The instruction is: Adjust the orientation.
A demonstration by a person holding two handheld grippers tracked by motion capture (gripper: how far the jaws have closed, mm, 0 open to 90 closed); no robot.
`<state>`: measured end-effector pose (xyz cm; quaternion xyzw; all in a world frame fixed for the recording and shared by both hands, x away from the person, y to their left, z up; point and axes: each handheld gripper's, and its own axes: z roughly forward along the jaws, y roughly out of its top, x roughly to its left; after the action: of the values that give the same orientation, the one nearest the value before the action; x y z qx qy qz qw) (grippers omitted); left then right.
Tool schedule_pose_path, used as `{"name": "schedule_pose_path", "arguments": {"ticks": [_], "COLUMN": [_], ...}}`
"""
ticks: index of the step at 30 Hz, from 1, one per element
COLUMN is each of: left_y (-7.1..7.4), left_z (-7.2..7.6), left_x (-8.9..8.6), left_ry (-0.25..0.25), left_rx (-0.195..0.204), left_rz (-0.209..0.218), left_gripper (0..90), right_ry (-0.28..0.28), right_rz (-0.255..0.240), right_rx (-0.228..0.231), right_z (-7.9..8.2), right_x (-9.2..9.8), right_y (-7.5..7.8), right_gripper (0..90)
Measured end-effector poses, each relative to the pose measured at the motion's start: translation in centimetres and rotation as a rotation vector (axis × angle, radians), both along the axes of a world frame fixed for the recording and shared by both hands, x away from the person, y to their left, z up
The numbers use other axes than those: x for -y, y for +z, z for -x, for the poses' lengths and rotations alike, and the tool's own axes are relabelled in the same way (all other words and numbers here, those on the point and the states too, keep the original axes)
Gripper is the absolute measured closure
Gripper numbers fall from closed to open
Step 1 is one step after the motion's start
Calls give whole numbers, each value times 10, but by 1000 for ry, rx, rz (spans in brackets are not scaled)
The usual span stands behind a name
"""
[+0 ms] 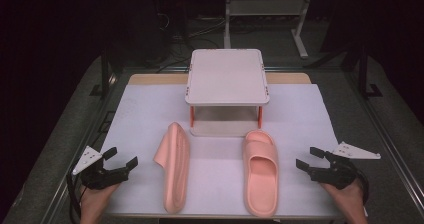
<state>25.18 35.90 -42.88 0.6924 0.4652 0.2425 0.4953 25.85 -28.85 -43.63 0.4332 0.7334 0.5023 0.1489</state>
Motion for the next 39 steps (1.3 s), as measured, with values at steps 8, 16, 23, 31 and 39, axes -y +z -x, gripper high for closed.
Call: {"name": "schedule_pose_path", "arguments": {"ticks": [8, 16, 23, 31, 39], "left_y": [1, 2, -1, -7, -11], "left_z": [4, 10, 14, 8, -6], "left_x": [7, 21, 34, 47, 59], "left_ry": [-18, -65, -124, -192, -220], "left_rx": [1, -18, -52, -94, -113], "left_rz": [-4, -37, -78, -123, -125], "left_gripper": [78, 80, 85, 187, 257], "right_ry": [8, 8, 19, 44, 49], "right_rz": [-8, -27, -30, -16, -13], "right_rx": [8, 28, 22, 24, 21], "right_z": [4, 10, 11, 10, 15], "right_x": [0, 2, -2, -9, -9], "right_y": [2, 5, 4, 5, 4], "right_gripper": [198, 197, 196, 194, 194]}}
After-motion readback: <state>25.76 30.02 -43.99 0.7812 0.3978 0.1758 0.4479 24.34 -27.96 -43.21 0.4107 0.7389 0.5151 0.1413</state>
